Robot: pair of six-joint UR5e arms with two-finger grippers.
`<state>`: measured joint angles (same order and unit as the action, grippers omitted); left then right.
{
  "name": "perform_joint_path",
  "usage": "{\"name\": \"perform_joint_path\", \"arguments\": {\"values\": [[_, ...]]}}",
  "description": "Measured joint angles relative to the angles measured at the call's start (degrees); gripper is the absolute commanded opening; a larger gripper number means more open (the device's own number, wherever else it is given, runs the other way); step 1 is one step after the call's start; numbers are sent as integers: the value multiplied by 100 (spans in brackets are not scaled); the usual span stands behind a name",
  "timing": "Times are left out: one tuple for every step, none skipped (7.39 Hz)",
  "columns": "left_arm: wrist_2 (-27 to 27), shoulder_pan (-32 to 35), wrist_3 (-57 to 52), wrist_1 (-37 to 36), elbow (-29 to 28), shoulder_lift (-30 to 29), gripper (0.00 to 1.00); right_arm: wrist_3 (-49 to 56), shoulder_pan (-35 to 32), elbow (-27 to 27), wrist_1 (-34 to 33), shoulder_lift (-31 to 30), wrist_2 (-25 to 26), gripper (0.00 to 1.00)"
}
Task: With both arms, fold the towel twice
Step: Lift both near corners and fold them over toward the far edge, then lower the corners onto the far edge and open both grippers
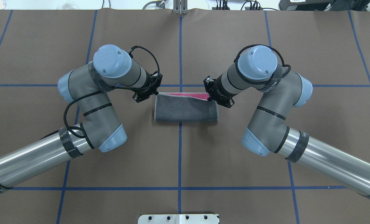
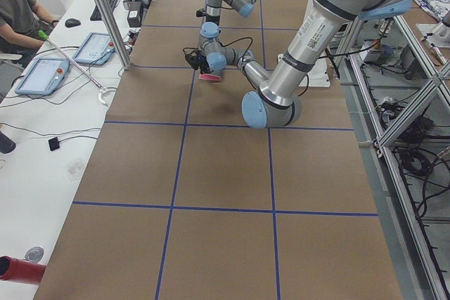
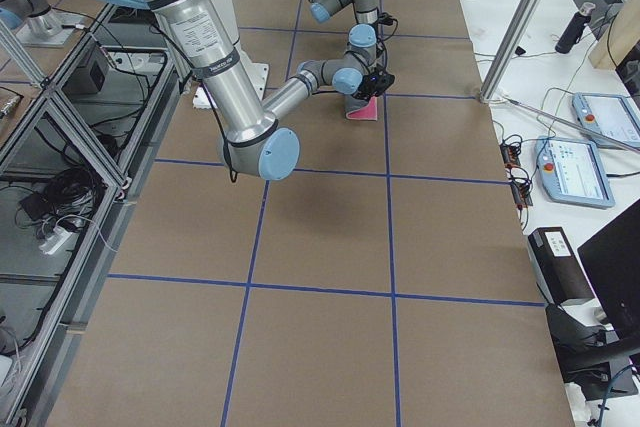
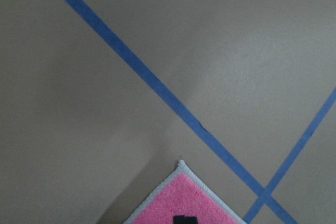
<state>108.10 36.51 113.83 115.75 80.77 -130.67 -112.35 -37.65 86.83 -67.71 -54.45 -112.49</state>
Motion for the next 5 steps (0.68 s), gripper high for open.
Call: {"name": "perform_joint_path", "arguments": {"values": [[0,13,-1,6,-13,-4,0,37,-24,-68,2,33,-6,0],[0,16,-3,8,-20,-7,0,77,-37,-129,3,46,-8,0],[0,17,-9,9,-29,-17,0,109,-46,-168,3,47,-9,0],[0,20,-14,9,-48,-32,0,139,-52,-186,3,49,-10,0],[-2,21,-19,20,-89,-55,0,158,-55,-201,3,49,-8,0]]}}
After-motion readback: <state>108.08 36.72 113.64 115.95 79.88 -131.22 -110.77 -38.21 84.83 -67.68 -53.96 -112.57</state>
